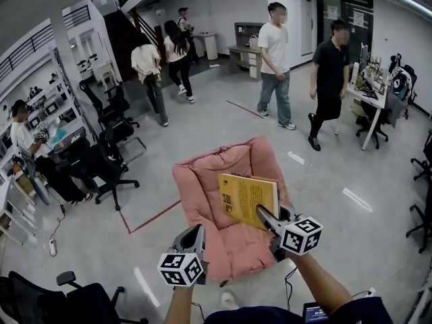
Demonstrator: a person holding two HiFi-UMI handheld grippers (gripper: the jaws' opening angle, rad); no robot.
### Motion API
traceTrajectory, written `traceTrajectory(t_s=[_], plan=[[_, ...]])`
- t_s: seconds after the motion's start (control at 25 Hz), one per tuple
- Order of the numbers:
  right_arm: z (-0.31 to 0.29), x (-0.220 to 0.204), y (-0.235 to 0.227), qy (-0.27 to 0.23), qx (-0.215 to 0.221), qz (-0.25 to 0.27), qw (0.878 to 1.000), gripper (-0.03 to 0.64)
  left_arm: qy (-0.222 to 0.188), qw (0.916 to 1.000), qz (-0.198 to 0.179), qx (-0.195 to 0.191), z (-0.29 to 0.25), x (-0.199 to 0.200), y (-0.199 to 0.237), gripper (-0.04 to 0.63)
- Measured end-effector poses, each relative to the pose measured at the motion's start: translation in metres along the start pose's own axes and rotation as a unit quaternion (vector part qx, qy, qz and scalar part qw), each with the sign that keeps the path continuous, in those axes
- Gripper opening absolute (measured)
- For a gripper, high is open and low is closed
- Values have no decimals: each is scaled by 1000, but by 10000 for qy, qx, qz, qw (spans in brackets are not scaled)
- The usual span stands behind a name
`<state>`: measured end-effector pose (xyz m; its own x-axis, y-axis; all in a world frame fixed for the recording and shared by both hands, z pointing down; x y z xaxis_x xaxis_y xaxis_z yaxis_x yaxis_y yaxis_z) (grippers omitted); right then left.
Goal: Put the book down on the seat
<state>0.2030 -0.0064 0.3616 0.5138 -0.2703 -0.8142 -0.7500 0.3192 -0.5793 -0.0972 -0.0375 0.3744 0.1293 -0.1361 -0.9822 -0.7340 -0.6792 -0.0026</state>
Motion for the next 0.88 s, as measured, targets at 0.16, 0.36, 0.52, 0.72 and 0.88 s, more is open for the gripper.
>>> traceTrajectory(t_s=[0.16,0.36,0.52,0.72,0.88], plan=[[-22,2,2,13,-62,-15,10000,152,1,10000,37,-24,-9,3,24,6],[-50,1,4,39,-169,-3,9998,152,-4,9999,89,-108,-22,3,53,6],[-73,-2,7,85,-266,-15,9996,152,29,9997,164,-151,-29,1,78,6],[-99,-9,7,127,-355,-23,9993,152,32,9995,255,-196,-38,-6,106,6],[-111,-13,6,168,-471,-46,9987,152,83,9992,297,-273,-45,-10,119,6]])
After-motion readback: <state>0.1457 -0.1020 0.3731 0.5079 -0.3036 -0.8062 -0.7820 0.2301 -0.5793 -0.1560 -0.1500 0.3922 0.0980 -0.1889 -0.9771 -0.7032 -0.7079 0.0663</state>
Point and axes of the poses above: the fingertips, and each gripper's own axes: z backward along the fingers, y to its left, x out of its top, the point moved 10 cm from there along z, backward along the fingers, and after that the axes turned 14 degrees about -z, right-handed, at the moved point
